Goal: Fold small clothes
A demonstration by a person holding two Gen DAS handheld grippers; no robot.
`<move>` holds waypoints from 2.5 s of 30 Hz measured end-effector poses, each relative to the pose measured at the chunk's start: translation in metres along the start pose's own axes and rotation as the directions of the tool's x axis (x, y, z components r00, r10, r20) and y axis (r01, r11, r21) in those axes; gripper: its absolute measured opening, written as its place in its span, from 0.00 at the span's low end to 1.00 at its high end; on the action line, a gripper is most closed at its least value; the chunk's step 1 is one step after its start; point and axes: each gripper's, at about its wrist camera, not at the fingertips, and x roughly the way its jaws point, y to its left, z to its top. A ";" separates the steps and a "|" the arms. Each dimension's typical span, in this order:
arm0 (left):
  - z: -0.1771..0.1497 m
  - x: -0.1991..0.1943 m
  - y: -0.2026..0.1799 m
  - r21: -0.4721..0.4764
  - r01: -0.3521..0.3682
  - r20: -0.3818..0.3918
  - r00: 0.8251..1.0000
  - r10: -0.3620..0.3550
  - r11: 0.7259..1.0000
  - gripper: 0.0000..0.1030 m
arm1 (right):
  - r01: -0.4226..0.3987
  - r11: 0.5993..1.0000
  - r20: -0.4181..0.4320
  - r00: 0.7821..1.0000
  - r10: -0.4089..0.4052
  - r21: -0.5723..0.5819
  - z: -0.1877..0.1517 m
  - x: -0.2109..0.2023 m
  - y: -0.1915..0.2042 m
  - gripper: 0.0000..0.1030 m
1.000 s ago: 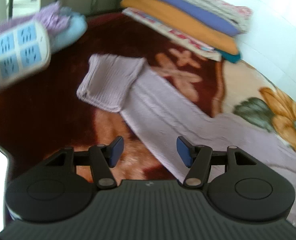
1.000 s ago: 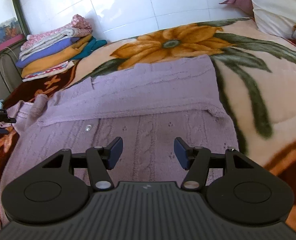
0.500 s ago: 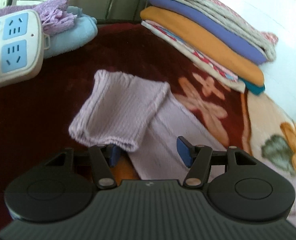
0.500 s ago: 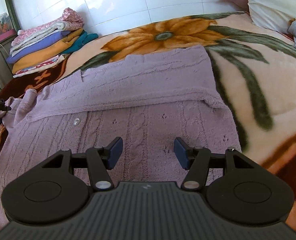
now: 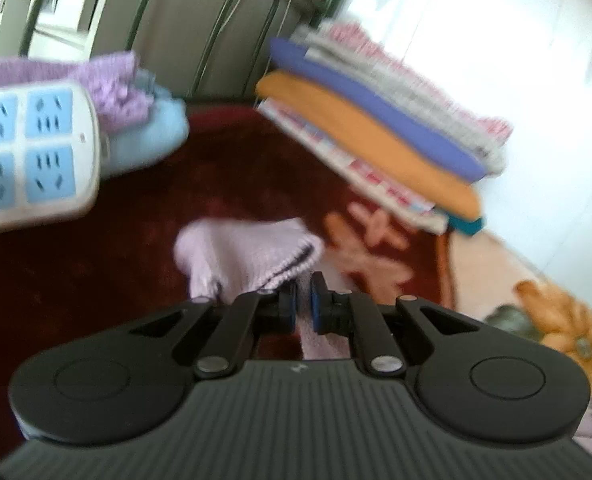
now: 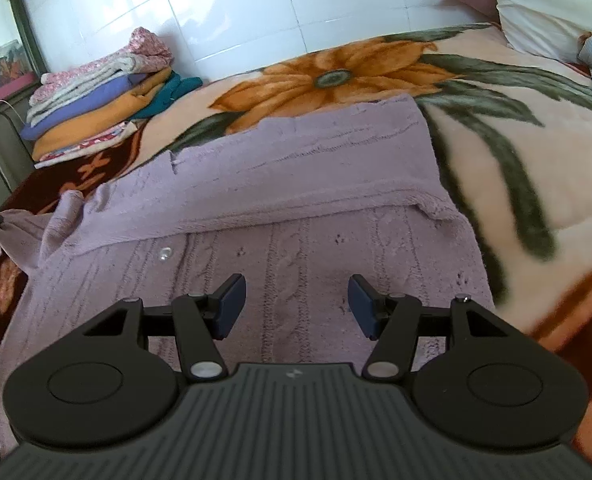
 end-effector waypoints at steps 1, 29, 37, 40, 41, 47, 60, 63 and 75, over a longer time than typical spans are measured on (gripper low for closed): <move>0.003 -0.010 -0.003 0.002 0.019 0.018 1.000 -0.019 1.000 0.10 | -0.006 1.000 0.003 1.000 0.006 -0.002 0.000 -0.001 0.001 0.63; -0.089 -0.075 -0.224 0.276 0.430 -0.115 0.903 -0.415 0.860 0.10 | -0.048 0.993 0.086 0.996 0.039 0.105 -0.003 -0.034 -0.036 0.63; -0.143 -0.057 -0.227 0.257 0.486 -0.349 0.853 -0.388 0.835 0.13 | -0.067 0.993 0.052 0.997 0.062 0.093 -0.001 -0.026 -0.030 0.63; -0.156 -0.065 -0.227 0.299 0.471 -0.392 0.854 -0.344 0.830 0.24 | -0.101 0.991 0.029 0.995 0.099 0.083 0.006 -0.021 -0.020 0.63; -0.159 -0.072 -0.225 0.319 0.470 -0.393 0.856 -0.336 0.823 0.30 | -0.115 0.990 0.021 0.993 0.114 0.078 0.010 -0.019 -0.016 0.63; -0.159 -0.096 -0.207 0.357 0.455 -0.410 0.861 -0.301 0.816 0.37 | -0.201 0.978 -0.019 0.979 0.202 0.052 0.035 0.001 0.013 0.63; -0.124 -0.104 -0.141 0.340 0.270 -0.347 0.926 -0.147 0.901 0.37 | -0.317 0.948 -0.121 0.941 0.317 0.019 0.086 0.067 0.102 0.63; -0.121 -0.100 -0.130 0.302 0.253 -0.349 0.927 -0.141 0.919 0.37 | -0.297 0.954 -0.151 0.946 0.288 -0.041 0.095 0.088 0.126 0.63; -0.125 -0.090 -0.111 0.259 0.241 -0.363 0.922 -0.137 0.935 0.37 | -0.304 0.950 -0.282 0.908 0.310 0.069 0.098 0.156 0.144 0.13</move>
